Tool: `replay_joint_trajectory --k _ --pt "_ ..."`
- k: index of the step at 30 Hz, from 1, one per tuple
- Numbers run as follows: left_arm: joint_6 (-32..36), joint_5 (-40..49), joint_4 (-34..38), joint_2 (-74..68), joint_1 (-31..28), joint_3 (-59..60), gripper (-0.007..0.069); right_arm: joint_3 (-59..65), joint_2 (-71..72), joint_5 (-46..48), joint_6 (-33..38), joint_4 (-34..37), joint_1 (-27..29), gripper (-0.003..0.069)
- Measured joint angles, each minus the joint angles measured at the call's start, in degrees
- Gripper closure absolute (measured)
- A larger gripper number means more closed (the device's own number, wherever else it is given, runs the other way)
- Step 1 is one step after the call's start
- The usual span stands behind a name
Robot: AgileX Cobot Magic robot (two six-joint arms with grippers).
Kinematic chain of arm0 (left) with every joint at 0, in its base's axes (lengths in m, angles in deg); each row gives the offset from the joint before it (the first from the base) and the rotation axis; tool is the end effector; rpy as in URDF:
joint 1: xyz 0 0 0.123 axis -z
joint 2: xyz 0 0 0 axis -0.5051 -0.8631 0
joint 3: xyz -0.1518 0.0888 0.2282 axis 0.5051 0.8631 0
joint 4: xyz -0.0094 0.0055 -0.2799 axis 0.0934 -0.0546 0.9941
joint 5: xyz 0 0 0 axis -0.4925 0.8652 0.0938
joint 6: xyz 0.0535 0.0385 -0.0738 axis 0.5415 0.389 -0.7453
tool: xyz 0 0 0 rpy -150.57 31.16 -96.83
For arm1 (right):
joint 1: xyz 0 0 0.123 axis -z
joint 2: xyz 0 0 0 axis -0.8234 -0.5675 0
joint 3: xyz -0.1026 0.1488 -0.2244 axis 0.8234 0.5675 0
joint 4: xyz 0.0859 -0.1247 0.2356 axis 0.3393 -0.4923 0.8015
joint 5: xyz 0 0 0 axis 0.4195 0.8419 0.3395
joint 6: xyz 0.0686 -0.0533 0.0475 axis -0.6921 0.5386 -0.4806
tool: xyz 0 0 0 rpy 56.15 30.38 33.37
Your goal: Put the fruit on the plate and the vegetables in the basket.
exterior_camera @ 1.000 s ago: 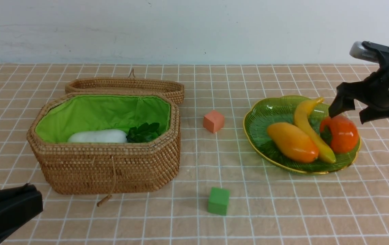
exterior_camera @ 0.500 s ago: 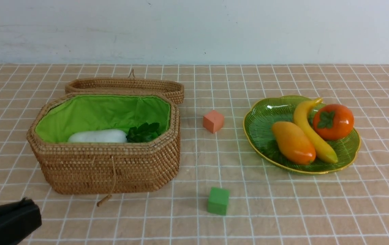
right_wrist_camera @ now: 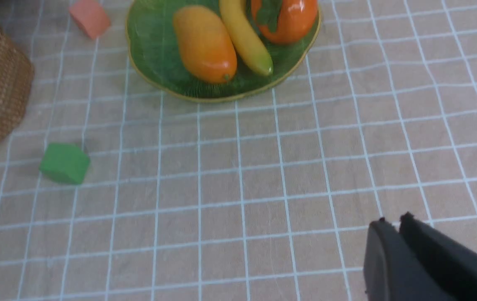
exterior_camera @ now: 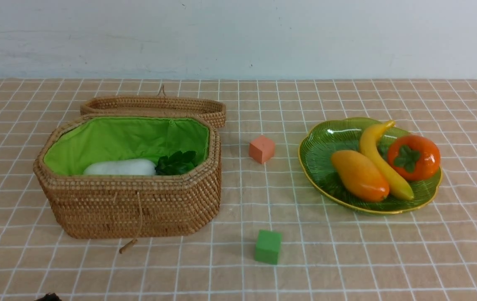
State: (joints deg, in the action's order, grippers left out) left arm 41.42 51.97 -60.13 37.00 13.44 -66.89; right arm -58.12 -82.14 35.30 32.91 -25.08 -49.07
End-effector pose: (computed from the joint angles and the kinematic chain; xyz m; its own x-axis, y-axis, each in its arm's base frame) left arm 0.0689 -0.0661 0.2565 -0.0652 -0.0767 -0.9949 0.6888 0.7179 -0.1005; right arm 0.0700 0.0068 0.3709 -0.5475 0.1208 -0.8280 0.0202 0.9911 0.1312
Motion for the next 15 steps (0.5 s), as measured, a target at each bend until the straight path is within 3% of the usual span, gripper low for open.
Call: replay_joint_trajectory --k 5,7,15 --pt "0.0 1.6 0.0 0.0 0.0 0.7 0.0637 9.1 10.3 -8.1 -1.7 -1.0 0.0 0.0599" --pt "0.0 2.8 0.0 0.0 0.0 0.8 0.0637 15.3 14.4 -15.6 -2.7 -0.8 0.0 0.0587" --pt "0.0 3.6 0.0 0.0 0.0 0.9 0.0637 24.4 16.1 -22.9 -3.5 -1.5 0.0 0.0561"
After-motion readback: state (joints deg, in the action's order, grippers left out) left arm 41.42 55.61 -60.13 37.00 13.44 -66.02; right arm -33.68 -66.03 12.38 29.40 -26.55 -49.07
